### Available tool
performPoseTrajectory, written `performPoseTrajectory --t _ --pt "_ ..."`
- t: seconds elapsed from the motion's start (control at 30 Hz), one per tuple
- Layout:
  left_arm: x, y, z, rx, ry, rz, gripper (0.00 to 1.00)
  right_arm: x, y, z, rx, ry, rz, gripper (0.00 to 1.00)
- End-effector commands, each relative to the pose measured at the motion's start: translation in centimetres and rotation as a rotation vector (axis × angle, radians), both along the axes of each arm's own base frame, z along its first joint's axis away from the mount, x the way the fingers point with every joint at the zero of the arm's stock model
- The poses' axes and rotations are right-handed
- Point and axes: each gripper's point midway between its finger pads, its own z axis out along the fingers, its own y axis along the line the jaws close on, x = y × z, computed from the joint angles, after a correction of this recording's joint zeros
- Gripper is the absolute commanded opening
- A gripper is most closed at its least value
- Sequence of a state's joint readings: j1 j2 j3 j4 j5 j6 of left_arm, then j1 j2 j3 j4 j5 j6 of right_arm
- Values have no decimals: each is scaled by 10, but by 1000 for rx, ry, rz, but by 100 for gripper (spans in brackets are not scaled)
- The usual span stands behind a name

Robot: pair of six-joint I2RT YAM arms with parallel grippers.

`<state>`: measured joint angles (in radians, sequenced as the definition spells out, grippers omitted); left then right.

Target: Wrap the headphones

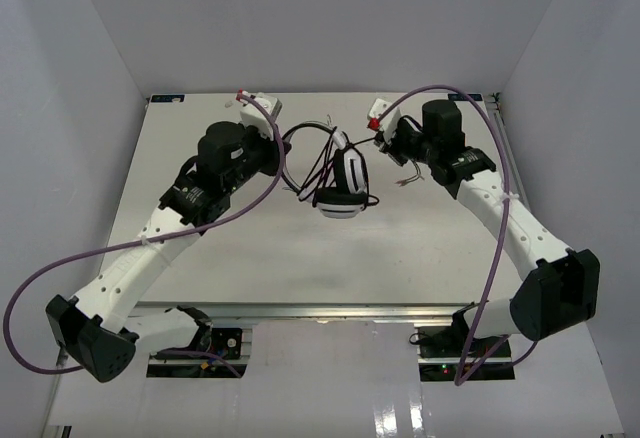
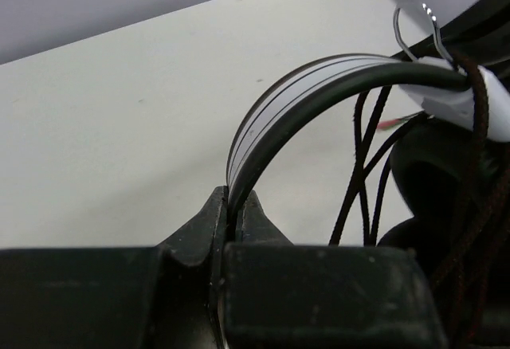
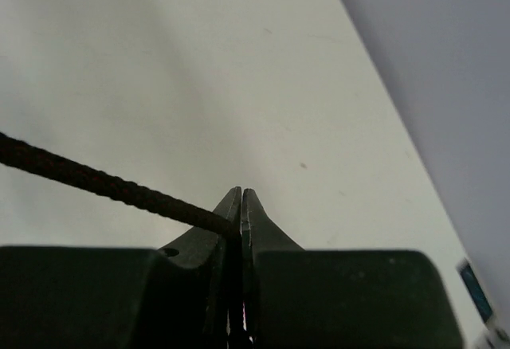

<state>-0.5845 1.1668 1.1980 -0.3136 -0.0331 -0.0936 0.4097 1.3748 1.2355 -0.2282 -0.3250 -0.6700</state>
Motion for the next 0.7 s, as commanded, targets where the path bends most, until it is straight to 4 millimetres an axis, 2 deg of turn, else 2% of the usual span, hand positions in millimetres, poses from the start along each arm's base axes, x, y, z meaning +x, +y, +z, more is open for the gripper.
performPoseTrajectory --t 0.0,0.03,0.1,0.17,0.23,0.27,0.37,0.47,0.53,0.6,0.67 --pt "-49 -55 64 -302 34 -339 0 -61 45 10 311 187 445 10" --pt "-53 -63 75 -356 46 -375 0 -72 50 9 359 242 504 11" --pt "-62 -72 98 -444 60 -440 0 -101 60 21 481 362 663 13" --pt "-63 -79 129 -578 44 -467 0 -127 64 15 576 490 717 15" --pt "-59 -80 153 -697 36 -456 0 -150 68 42 670 477 795 18" --pt "-57 -80 169 -757 9 -464 0 -157 69 47 692 494 819 19" --pt "-52 -83 192 -903 26 -475 0 -160 70 59 734 513 847 21" --pt "-37 -76 208 -988 -33 -410 0 -164 69 70 773 510 844 21" --pt "-27 -69 211 -993 -77 -346 0 -164 68 77 816 505 825 20" --pt "-18 -62 213 -996 -113 -286 0 -165 67 80 853 505 802 13" --pt "-3 -53 205 -981 -131 -190 0 -167 65 85 888 502 778 9"
